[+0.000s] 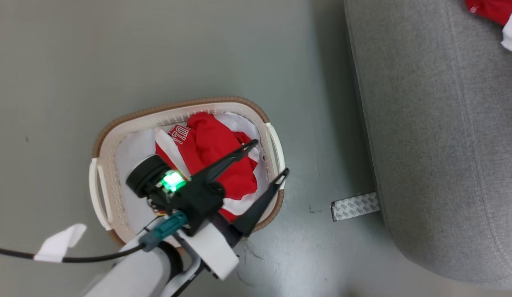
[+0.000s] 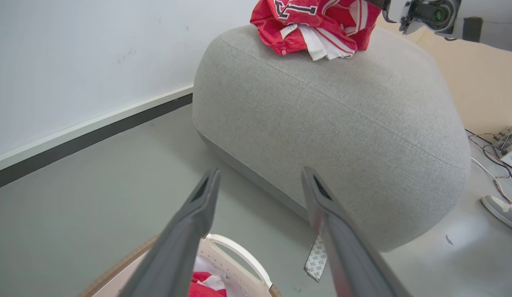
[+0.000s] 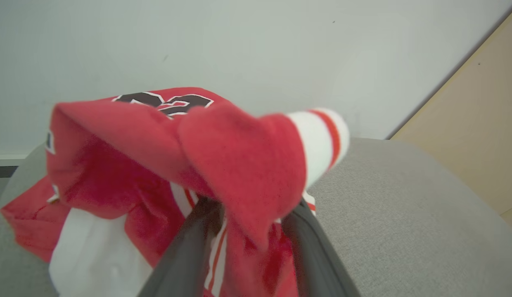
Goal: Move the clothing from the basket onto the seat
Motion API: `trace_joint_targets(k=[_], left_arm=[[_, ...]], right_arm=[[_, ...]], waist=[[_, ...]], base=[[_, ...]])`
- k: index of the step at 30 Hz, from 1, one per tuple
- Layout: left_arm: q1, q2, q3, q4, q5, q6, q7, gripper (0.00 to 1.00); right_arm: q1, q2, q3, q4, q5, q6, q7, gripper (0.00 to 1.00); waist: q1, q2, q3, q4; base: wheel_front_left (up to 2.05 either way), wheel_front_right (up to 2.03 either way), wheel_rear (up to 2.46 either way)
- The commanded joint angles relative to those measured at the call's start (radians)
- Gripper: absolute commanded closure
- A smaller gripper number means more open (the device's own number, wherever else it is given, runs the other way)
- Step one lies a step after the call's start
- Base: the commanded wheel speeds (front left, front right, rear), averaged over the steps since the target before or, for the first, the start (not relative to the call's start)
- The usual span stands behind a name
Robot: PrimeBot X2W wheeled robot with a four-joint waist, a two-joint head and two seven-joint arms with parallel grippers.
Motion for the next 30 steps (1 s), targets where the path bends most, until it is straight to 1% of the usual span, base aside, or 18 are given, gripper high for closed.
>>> trace_joint_targets(k=[1, 5, 9, 13, 17, 20, 25, 30], left_arm=[[0.016, 0.015, 0.01, 0.003, -0.009, 0.006, -0.012, 0.0], [0.049, 0.024, 0.034, 0.024, -0.025, 0.029, -0.05, 0.0], [0.09, 0.013, 0.055, 0.06, -0.042, 0.059, -0.094, 0.0], [0.141, -0.007, 0.076, 0.105, -0.071, 0.093, -0.148, 0.0], [0.201, -0.029, 0.095, 0.152, -0.103, 0.125, -0.197, 0.0], [0.244, -0.034, 0.113, 0.182, -0.122, 0.15, -0.223, 0.0], [0.317, -0.05, 0.14, 0.223, -0.161, 0.184, -0.273, 0.0], [0.392, -0.055, 0.173, 0.262, -0.173, 0.221, -0.315, 0.0]], right_arm=[[0.023, 0.016, -0.005, 0.012, -0.012, -0.002, -0.013, 0.0], [0.084, 0.049, -0.022, 0.046, -0.035, -0.002, -0.064, 0.0], [0.165, 0.076, 0.013, 0.056, -0.037, -0.002, -0.108, 0.0], [0.272, 0.103, 0.046, 0.026, -0.023, -0.002, -0.141, 0.0], [0.399, 0.138, 0.075, -0.047, -0.009, -0.002, -0.154, 0.0], [0.496, 0.169, 0.119, -0.106, 0.023, -0.002, -0.158, 0.0], [0.628, 0.189, 0.201, -0.199, 0.056, -0.002, -0.16, 0.0], [0.724, 0.203, 0.264, -0.272, 0.106, -0.002, -0.161, 0.0]], waist=[[-0.0001, 0.0, -0.017, -0.001], [-0.0001, 0.0, -0.071, 0.002], [-0.0001, 0.0, -0.153, 0.008], [-0.0001, 0.0, -0.26, 0.02], [-0.0001, 0.0, -0.37, 0.037], [-0.0001, 0.0, -0.439, 0.053], [-0.0001, 0.0, -0.538, 0.078], [-0.0001, 0.0, -0.618, 0.109]], base=[[0.0, 0.0, 0.0], [0.0, 0.0, 0.0], [0.0, 0.0, 0.0], [0.0, 0.0, 0.0], [0.0, 0.0, 0.0], [0.0, 0.0, 0.0], [0.0, 0.0, 0.0], [0.0, 0.0, 0.0]])
